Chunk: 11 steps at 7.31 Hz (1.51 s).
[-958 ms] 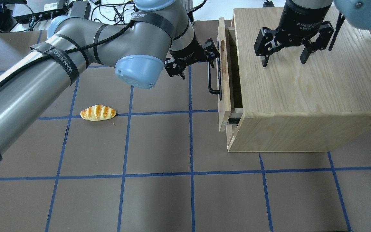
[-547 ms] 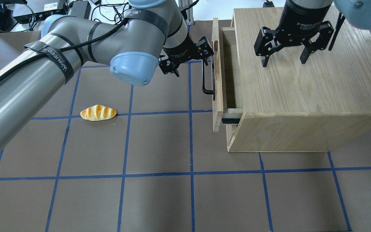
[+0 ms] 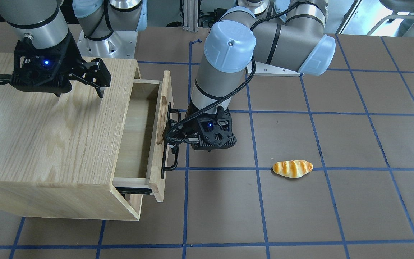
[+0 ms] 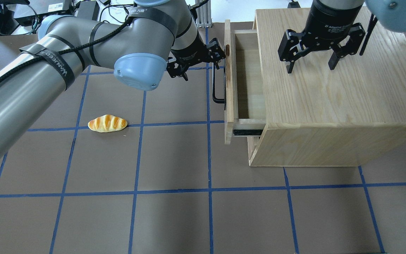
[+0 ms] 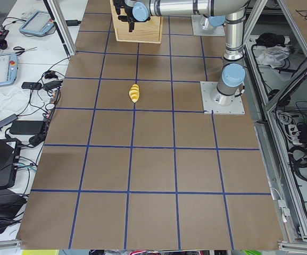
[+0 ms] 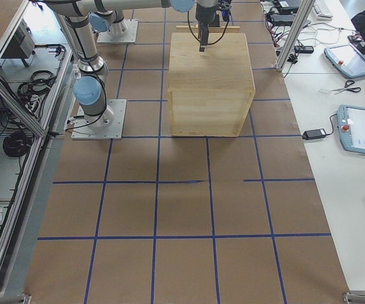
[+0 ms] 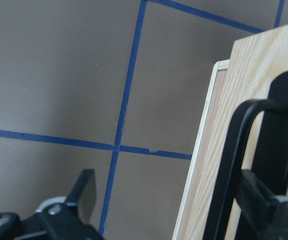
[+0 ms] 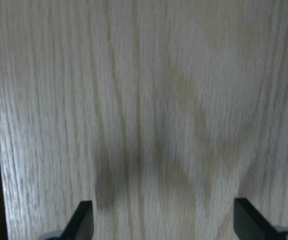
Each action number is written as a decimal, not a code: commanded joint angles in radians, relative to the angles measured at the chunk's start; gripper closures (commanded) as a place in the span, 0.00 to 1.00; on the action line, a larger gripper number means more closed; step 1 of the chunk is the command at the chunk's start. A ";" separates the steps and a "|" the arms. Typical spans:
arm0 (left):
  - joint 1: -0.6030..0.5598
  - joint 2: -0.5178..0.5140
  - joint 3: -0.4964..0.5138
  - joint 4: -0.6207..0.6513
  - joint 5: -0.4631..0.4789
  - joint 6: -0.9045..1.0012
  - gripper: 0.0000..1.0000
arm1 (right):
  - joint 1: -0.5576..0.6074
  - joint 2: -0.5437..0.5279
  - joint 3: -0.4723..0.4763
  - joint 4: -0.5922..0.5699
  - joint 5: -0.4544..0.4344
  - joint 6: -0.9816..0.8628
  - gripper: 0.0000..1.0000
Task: Open upper drawer
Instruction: 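Pull the handle with the left gripper, sliding the upper drawer outward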
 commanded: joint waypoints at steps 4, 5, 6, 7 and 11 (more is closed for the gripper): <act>0.035 0.004 -0.001 -0.015 0.030 0.102 0.00 | 0.000 0.000 0.000 0.000 0.000 0.001 0.00; 0.047 0.004 -0.001 -0.017 0.030 0.118 0.00 | 0.000 0.000 0.000 0.000 0.000 0.001 0.00; 0.055 0.007 0.001 -0.022 0.030 0.169 0.00 | 0.000 0.000 0.000 0.000 0.000 -0.001 0.00; 0.067 0.015 0.001 -0.052 0.030 0.179 0.00 | 0.000 0.000 0.000 0.000 0.000 -0.001 0.00; 0.089 0.027 -0.001 -0.072 0.030 0.202 0.00 | 0.000 0.000 0.000 0.000 0.000 -0.001 0.00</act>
